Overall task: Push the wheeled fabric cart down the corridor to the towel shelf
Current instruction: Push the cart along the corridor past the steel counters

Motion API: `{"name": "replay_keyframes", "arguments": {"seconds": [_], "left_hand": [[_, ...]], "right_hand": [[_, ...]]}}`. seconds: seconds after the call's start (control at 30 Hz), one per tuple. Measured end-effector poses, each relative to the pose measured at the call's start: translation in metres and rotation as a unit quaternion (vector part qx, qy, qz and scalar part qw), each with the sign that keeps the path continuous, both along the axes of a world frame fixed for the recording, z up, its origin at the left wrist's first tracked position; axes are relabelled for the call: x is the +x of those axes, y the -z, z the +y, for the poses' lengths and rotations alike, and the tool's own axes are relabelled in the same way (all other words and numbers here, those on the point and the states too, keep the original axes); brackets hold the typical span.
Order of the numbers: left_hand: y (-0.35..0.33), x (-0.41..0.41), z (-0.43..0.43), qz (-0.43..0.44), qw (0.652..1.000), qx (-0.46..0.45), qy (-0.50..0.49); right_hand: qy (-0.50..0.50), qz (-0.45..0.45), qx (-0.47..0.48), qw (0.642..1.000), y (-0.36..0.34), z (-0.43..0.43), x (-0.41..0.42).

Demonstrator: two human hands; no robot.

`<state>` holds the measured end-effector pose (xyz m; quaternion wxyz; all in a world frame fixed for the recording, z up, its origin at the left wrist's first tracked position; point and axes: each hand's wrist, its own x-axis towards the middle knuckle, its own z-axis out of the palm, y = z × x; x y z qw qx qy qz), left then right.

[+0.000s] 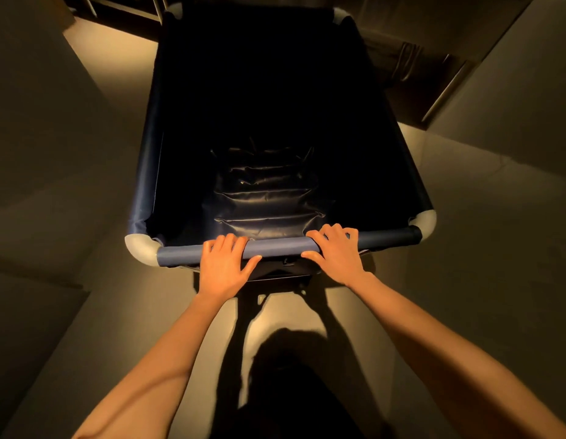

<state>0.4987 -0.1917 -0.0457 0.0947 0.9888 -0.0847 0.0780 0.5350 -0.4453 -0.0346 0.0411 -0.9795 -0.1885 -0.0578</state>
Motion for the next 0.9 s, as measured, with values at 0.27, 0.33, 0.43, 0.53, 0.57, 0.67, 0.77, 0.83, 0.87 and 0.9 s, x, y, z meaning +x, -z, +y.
{"name": "replay_keyframes", "arguments": {"seconds": [0.27, 0.33, 0.43, 0.53, 0.57, 0.67, 0.77, 0.83, 0.87, 0.9], "left_hand": [[-0.002, 0.066, -0.008, 0.019, 1.0, -0.004, -0.022], [-0.002, 0.081, -0.01, 0.026, 0.999, -0.002, -0.029], [-0.003, 0.103, -0.014, 0.026, 0.999, -0.003, -0.038], [-0.005, 0.126, -0.018, 0.028, 0.999, -0.006, -0.04], [-0.006, 0.134, -0.019, 0.028, 0.999, -0.005, -0.044], [-0.005, 0.16, -0.023, 0.034, 0.998, 0.0, -0.05], [-0.004, 0.186, -0.026, 0.03, 0.998, 0.001, -0.057], [-0.008, 0.206, -0.028, 0.033, 0.997, 0.007, -0.063], [-0.011, 0.216, -0.029, 0.035, 0.997, 0.009, -0.066], [-0.012, 0.226, -0.03, 0.036, 0.997, 0.008, -0.067]], "right_hand": [[-0.011, -0.048, -0.045, 0.998, -0.001, -0.003, 0.072], [-0.017, -0.059, -0.061, 0.996, 0.0, -0.005, 0.087], [0.0, -0.027, -0.079, 0.997, -0.001, -0.006, 0.112], [-0.008, -0.003, -0.077, 0.997, 0.0, -0.009, 0.138], [-0.015, 0.001, -0.07, 0.997, -0.001, -0.01, 0.146], [-0.024, 0.041, -0.039, 0.998, -0.004, -0.014, 0.176], [-0.05, 0.015, -0.028, 0.998, -0.005, -0.018, 0.206], [-0.054, -0.038, -0.06, 0.996, -0.004, -0.02, 0.228], [-0.052, -0.049, -0.067, 0.995, -0.003, -0.021, 0.24], [-0.052, -0.045, -0.07, 0.995, -0.003, -0.021, 0.252]]}}
